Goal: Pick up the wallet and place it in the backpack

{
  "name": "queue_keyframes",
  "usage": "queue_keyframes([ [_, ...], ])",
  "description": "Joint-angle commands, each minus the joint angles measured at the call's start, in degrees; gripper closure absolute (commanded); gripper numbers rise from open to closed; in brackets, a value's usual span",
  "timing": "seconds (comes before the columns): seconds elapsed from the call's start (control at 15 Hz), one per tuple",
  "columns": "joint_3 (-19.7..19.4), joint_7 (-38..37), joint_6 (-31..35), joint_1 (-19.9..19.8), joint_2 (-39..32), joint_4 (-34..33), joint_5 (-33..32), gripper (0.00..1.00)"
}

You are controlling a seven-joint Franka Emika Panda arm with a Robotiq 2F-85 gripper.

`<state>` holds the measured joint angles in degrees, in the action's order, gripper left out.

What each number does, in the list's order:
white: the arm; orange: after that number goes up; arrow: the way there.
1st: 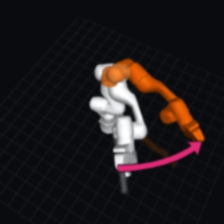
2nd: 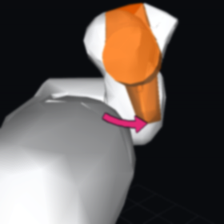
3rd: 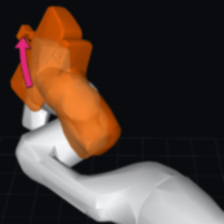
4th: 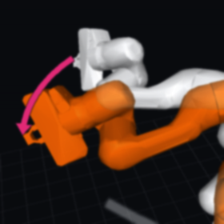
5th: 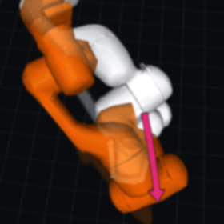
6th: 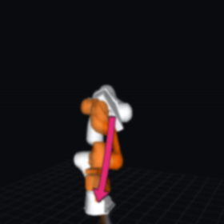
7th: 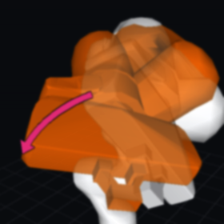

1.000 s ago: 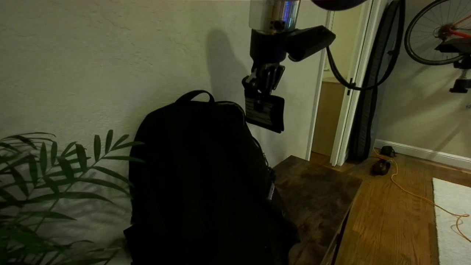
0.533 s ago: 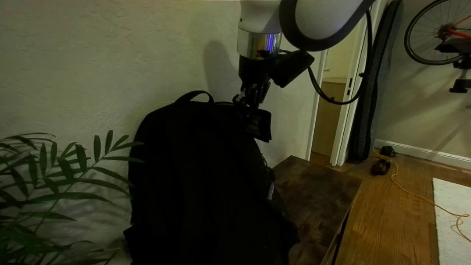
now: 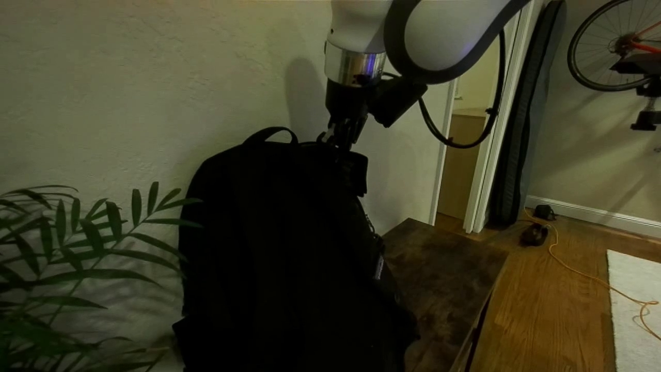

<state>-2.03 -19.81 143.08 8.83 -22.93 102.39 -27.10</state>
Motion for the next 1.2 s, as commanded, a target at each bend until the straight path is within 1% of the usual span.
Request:
queue_keyframes([
  [0.0, 0.1, 4.8, 6.0, -1.3, -0.1, 0.8, 3.0, 0.94],
  [0.2, 1.3, 11.2, 12.7, -4.3, -1.6, 1.5, 8.7, 0.94],
  [0.4, 4.5, 21.2, 19.4, -8.3, -4.1, 2.2, 15.9, 0.94],
  [0.53, 8.3, 29.5, 22.0, -12.4, -6.6, 2.0, 21.2, 0.94],
  [0.6, 10.3, 33.7, 22.2, -14.4, -7.8, 1.7, 23.2, 0.94],
  [0.8, 14.4, 43.5, 23.1, -19.0, -10.8, 1.0, 25.8, 0.94],
  [1.0, 19.6, 50.1, 24.7, -23.8, -13.3, 0.3, 28.0, 0.94],
  [1.13, 24.1, 53.6, 25.6, -27.5, -15.1, -0.2, 29.8, 0.94],
])
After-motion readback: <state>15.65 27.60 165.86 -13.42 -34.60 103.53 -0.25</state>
